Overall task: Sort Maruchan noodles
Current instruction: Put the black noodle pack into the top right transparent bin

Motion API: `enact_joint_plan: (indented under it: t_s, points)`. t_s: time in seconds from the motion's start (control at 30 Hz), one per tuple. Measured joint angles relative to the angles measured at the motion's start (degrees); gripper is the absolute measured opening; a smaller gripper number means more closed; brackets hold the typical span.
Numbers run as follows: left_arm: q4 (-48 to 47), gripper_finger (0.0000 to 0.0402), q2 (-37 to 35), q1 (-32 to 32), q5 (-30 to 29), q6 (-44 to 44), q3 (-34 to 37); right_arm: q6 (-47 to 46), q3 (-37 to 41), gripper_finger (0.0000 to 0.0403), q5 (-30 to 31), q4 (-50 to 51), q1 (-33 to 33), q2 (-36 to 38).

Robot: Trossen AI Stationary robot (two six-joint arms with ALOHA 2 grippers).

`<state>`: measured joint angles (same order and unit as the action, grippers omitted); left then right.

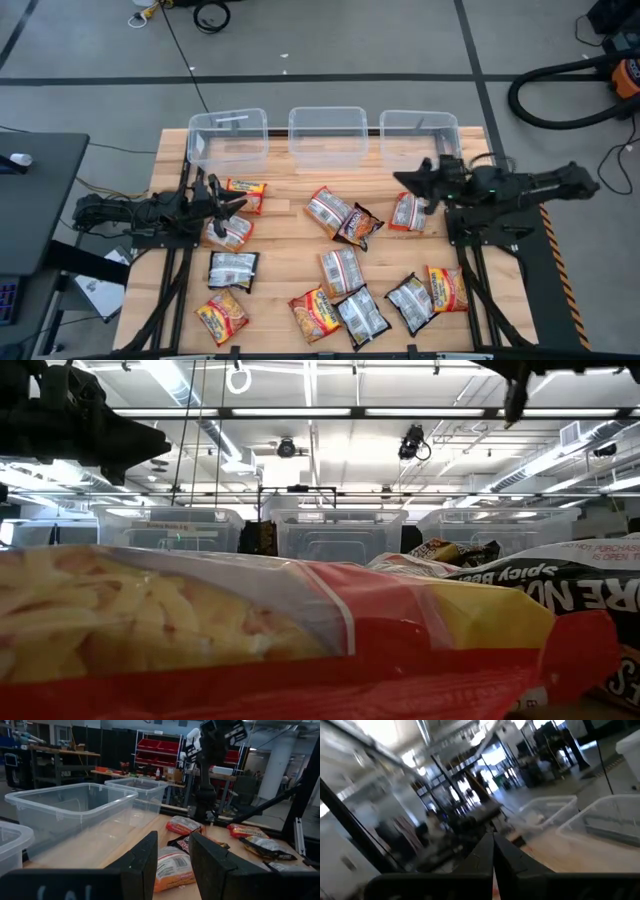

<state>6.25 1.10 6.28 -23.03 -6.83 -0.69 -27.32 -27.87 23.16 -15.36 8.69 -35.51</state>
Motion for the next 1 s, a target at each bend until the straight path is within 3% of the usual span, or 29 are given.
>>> enact_joint_plan:
  t_s: [0.2,0.53,0.7,1.0]
  points:
    - [2.33,0.0117,0.02,0.0,0.13,-2.84,0.03,-0.72,-15.46,0.0009,1.41,14.78,2.44,-17.45]
    - [10.84,0.0117,0.02,0.0,-1.09,-3.44,0.04,-2.67,-41.19,0.0013,0.97,49.3,5.18,-40.7]
    - [9.84,0.0117,0.02,0.0,-1.35,-2.62,0.04,-4.0,-45.19,0.0048,-1.25,60.48,5.18,-47.72]
    - [9.6,0.0117,0.02,0.01,-1.36,-2.41,0.04,-4.1,-45.19,0.0167,-4.79,62.31,5.15,-58.64]
